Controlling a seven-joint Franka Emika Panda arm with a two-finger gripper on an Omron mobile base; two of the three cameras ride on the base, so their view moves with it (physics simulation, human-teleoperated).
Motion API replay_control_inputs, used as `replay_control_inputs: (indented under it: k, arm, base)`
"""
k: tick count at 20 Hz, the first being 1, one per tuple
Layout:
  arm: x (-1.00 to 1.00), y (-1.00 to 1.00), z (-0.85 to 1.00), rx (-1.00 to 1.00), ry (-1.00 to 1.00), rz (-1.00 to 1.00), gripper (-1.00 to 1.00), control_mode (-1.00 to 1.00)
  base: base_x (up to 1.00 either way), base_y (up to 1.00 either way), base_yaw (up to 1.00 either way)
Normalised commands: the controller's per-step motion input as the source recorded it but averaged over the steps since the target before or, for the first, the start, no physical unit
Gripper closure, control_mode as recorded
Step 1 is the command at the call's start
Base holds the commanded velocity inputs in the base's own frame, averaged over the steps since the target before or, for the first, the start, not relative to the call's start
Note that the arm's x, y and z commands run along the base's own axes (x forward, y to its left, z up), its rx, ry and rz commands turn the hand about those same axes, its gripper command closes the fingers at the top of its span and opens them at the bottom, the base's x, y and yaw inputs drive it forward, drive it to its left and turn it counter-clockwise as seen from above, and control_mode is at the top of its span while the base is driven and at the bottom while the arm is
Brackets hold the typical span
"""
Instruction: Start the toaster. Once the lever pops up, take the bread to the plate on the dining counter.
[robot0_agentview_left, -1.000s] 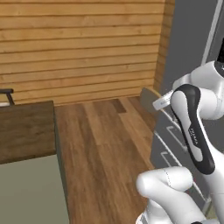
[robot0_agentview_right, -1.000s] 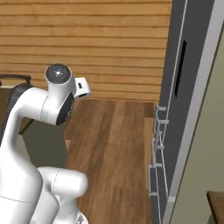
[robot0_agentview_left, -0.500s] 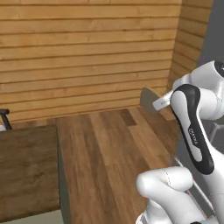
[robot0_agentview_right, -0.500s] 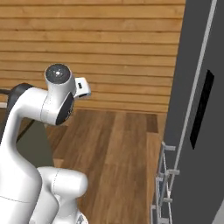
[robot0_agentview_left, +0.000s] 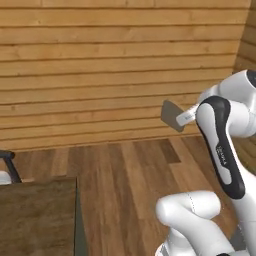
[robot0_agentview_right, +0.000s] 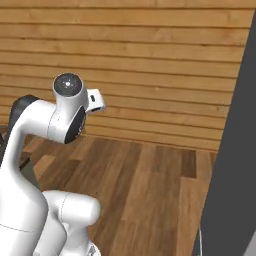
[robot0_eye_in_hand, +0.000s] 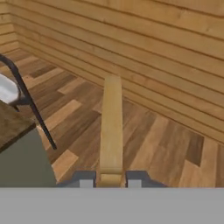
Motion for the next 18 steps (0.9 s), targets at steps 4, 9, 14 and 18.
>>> replay_control_inputs:
  k: [4,9,14,18]
  arm:
    - [0.0,0.0,0.0,0.0,0.0,0.0,1.0,1.0]
    - [0.0,0.0,0.0,0.0,0.0,0.0,1.0,1.0]
    - [0.0,0.0,0.0,0.0,0.0,0.0,1.0,1.0]
    - [0.0,0.0,0.0,0.0,0.0,0.0,1.0,1.0]
  base:
    - [1.0,0.0,0.45]
    - [1.0,0.0,0.61]
    - [1.0,-0.04,0.69]
    - [1.0,-0.11,0.75]
